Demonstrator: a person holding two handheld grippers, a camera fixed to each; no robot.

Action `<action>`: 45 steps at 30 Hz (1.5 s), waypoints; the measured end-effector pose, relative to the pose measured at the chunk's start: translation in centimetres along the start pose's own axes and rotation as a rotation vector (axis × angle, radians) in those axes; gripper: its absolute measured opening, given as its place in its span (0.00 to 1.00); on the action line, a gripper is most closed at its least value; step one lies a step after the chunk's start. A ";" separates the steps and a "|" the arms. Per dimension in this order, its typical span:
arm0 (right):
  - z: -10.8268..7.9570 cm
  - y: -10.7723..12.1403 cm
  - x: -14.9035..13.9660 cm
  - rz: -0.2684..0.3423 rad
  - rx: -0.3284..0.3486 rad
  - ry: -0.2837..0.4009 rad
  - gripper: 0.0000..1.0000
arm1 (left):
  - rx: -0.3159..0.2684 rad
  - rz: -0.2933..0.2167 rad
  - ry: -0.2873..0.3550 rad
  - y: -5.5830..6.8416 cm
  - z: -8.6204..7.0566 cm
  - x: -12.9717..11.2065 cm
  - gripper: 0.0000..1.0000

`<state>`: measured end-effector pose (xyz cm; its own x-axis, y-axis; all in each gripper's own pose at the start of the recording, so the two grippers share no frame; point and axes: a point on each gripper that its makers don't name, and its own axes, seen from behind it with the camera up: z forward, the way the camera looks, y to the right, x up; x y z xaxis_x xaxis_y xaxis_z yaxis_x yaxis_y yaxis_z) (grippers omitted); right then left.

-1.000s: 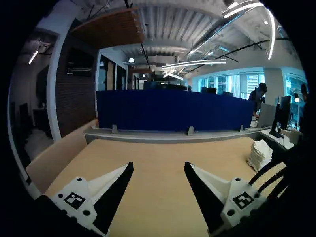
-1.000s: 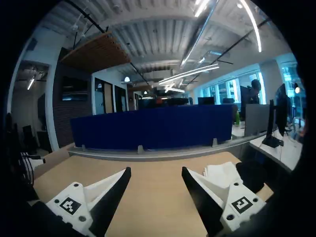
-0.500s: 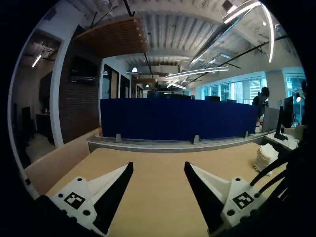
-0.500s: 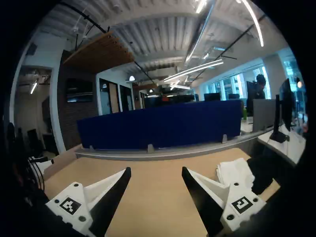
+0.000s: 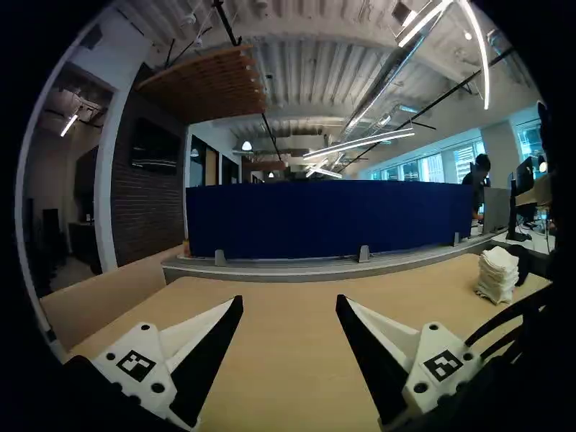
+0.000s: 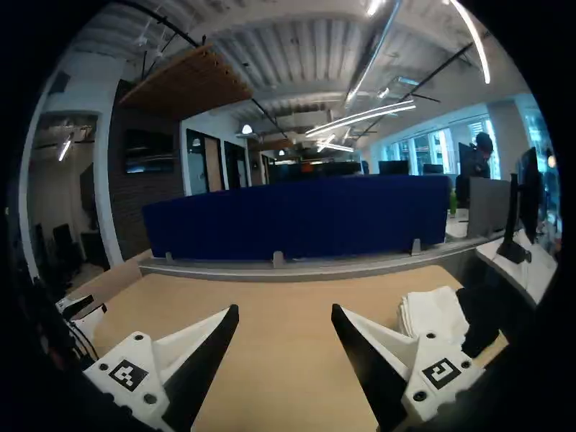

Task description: Fold towel

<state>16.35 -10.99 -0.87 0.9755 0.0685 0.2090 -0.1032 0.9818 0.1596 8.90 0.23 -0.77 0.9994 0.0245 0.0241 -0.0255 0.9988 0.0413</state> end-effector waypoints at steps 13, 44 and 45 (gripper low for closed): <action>1.3 -0.9 -3.1 -0.028 -0.006 -0.021 1.00 | 0.000 0.002 0.047 -0.5 0.3 -5.9 0.96; 2.0 -0.6 -3.8 -0.026 0.006 -0.027 1.00 | -0.005 -0.028 0.023 -0.7 1.2 -8.7 0.96; 1.9 -0.5 -3.7 -0.023 0.004 -0.023 1.00 | -0.005 -0.028 0.023 -0.7 1.2 -8.7 0.96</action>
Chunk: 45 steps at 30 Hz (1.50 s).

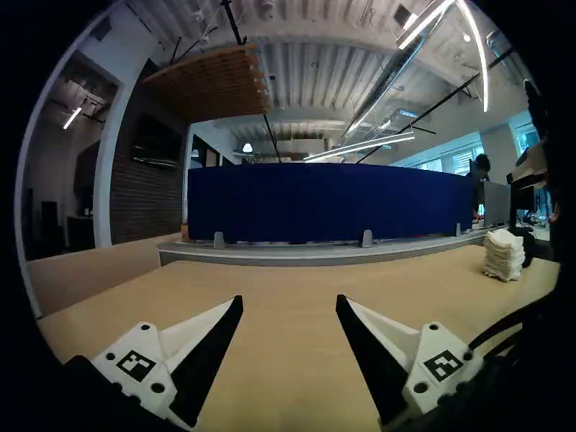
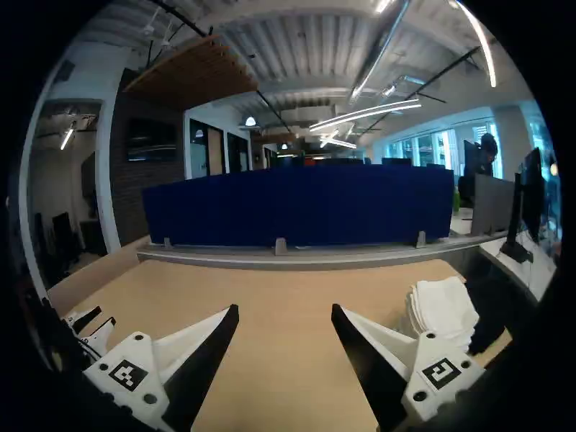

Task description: Fold towel

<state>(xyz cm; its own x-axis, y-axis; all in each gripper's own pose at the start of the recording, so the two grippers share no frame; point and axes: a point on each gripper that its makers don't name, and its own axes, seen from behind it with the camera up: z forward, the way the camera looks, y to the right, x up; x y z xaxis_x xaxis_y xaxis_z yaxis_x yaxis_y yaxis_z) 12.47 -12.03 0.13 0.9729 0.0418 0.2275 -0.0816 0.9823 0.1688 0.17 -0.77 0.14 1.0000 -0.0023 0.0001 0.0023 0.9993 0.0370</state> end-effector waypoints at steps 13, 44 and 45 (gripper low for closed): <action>-2.0 5.2 2.6 -0.013 -0.080 0.098 1.00 | 0.000 0.001 0.000 -0.1 -0.1 -0.1 0.96; -0.3 13.8 -9.9 0.011 -0.189 0.201 1.00 | 0.000 0.002 0.000 -0.1 -0.1 -0.1 0.96; -0.2 14.0 -10.1 0.016 -0.193 0.201 1.00 | 0.000 0.002 0.000 -0.1 -0.1 -0.1 0.96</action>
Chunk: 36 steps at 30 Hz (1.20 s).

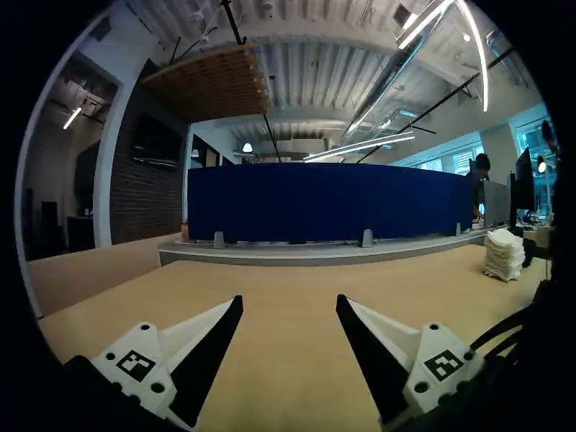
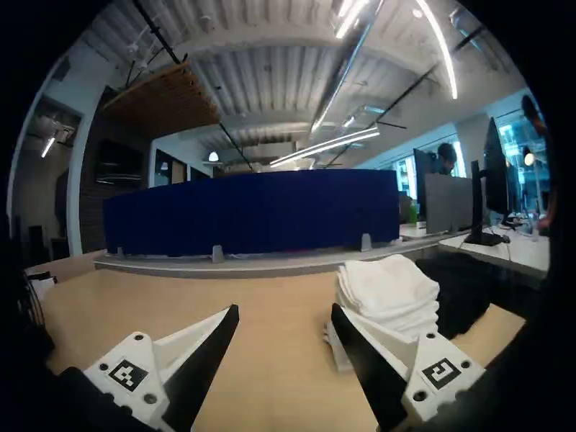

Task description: Fold towel

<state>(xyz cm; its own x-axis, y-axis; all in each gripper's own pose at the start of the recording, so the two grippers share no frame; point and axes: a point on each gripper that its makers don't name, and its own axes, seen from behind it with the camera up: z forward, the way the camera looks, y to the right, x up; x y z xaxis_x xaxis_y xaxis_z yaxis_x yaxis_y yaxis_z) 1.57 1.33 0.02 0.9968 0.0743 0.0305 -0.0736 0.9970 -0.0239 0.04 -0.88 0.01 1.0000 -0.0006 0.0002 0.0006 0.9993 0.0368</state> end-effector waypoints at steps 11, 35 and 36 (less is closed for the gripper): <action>0.5 -0.5 -1.3 0.025 0.013 0.007 1.00 | 0.000 0.000 0.000 0.1 0.0 0.0 0.96; -0.4 -1.7 -1.7 -0.075 0.035 0.033 1.00 | 0.000 0.000 0.000 0.1 0.0 0.1 0.96; -0.4 -1.7 -1.7 -0.076 0.034 0.033 1.00 | 0.000 0.000 0.000 0.1 0.0 0.1 0.96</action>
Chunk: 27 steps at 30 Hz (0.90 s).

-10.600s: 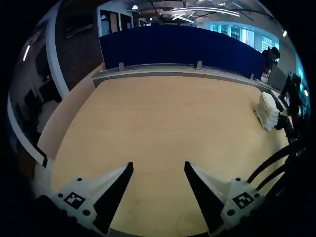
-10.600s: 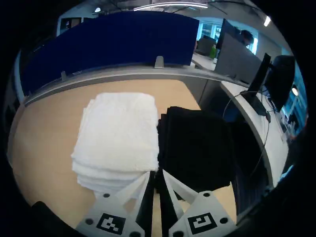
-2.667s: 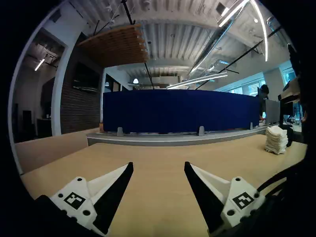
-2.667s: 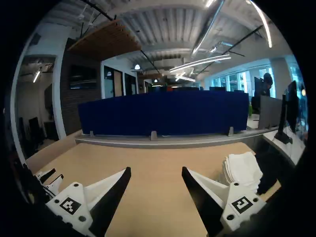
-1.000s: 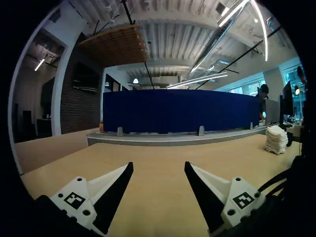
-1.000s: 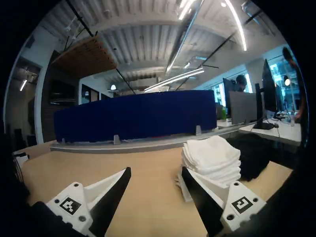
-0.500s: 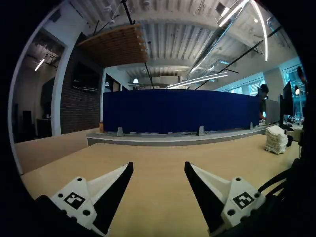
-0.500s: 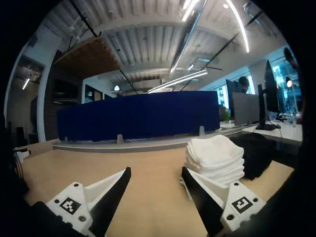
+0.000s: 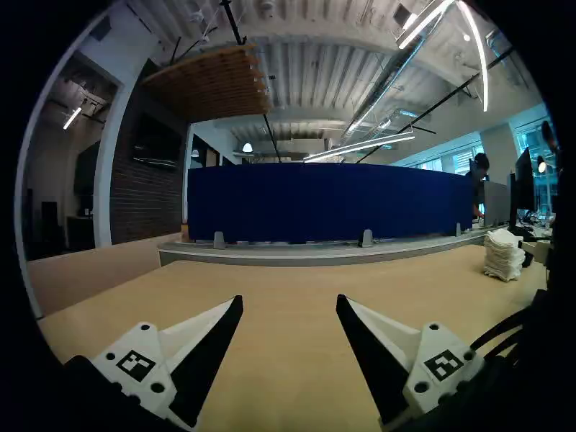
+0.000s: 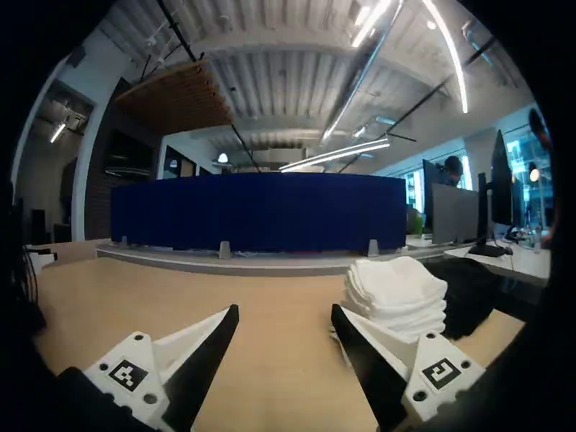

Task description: Fold towel

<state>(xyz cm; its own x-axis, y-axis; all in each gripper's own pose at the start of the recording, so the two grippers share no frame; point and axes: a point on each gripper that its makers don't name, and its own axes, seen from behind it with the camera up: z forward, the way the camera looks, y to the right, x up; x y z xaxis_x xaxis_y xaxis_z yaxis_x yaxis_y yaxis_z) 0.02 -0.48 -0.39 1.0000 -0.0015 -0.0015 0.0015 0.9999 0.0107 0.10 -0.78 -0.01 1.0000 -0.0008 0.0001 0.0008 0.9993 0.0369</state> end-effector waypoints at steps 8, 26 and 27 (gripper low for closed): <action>0.0 0.2 0.0 0.001 -0.006 -0.002 1.00 | 0.000 0.000 0.000 0.0 0.0 0.0 0.96; 0.2 0.2 -0.1 0.000 -0.006 -0.002 1.00 | 0.000 0.000 0.000 0.0 0.0 0.0 0.96; 0.2 0.2 -0.1 0.000 -0.006 -0.002 1.00 | 0.000 0.000 0.000 0.0 0.0 0.0 0.96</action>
<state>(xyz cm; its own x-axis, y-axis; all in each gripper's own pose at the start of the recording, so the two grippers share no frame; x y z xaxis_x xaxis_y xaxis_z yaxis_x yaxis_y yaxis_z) -0.06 -0.28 -0.23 1.0000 -0.0011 0.0008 0.0011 1.0000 0.0049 0.08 -0.77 0.01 1.0000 -0.0009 0.0002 0.0009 0.9993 0.0371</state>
